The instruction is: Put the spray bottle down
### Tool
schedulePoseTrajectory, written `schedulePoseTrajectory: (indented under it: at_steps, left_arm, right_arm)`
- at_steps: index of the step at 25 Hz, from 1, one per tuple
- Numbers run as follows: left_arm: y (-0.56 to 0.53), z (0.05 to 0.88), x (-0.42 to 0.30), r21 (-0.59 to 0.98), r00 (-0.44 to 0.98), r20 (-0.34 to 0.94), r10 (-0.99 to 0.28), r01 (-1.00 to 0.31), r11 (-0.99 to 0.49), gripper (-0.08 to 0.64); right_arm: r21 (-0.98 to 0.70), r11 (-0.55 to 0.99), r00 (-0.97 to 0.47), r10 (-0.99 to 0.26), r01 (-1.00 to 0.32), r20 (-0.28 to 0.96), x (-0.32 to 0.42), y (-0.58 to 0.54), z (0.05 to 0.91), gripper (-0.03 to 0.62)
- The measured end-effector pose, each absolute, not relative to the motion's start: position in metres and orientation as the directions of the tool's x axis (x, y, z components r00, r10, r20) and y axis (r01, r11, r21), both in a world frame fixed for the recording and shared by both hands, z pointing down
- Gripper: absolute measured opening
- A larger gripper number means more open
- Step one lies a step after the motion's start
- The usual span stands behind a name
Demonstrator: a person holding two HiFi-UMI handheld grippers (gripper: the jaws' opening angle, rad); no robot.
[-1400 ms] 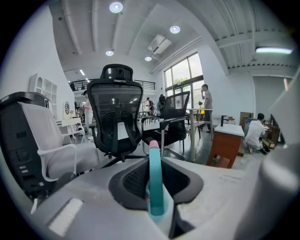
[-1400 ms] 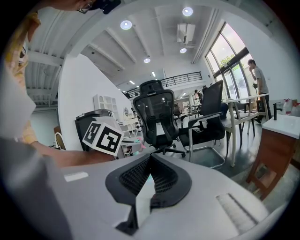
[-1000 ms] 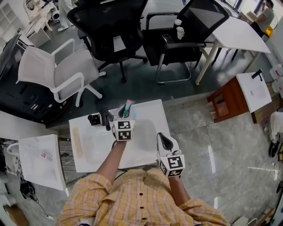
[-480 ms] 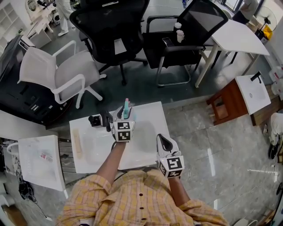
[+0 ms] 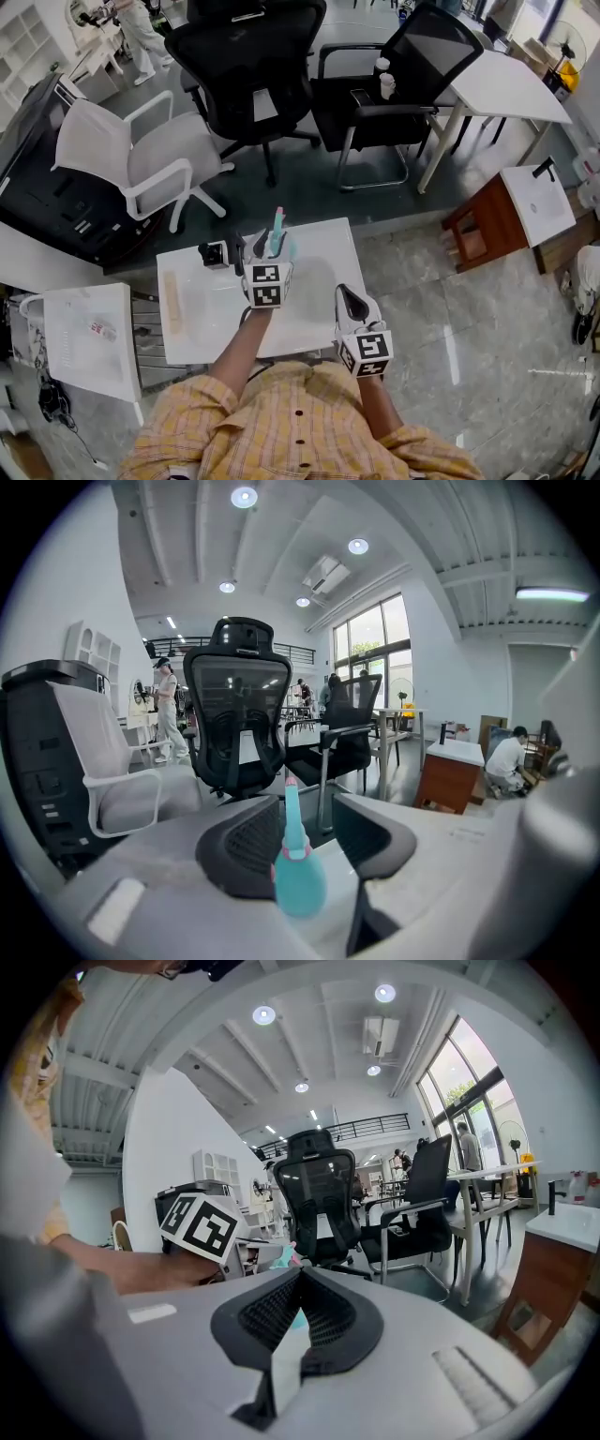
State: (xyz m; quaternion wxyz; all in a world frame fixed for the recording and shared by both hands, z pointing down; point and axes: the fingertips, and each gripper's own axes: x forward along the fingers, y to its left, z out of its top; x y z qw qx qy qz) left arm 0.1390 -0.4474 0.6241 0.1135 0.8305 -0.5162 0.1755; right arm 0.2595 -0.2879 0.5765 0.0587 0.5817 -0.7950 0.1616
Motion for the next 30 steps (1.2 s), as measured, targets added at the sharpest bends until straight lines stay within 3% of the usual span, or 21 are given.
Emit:
schedulePoseTrajectory:
  at_steps: [9,20,30]
  left_arm:
    - [-0.395,0.587,0.117,0.066,0.428,0.354,-0.832,-0.898,-0.434,0.146]
    - [-0.323,0.549,0.068,0.065,0.467,0.286,-0.837,-0.881,-0.469,0.000]
    - [-0.272,0.528,0.018,0.045,0.509,0.258,-0.822,-0.856,-0.516,0.000]
  right_arm:
    - [-0.198,0.304,-0.349,-0.900,-0.932,0.261,0.228,-0.262,0.559,0.002]
    - [-0.188,0.313,-0.350,-0.912,-0.931,0.215,0.179,-0.234,0.535,0.002]
    - [-0.180,0.279,-0.312,-0.931,-0.943,0.189,0.133,-0.215,0.515,0.000]
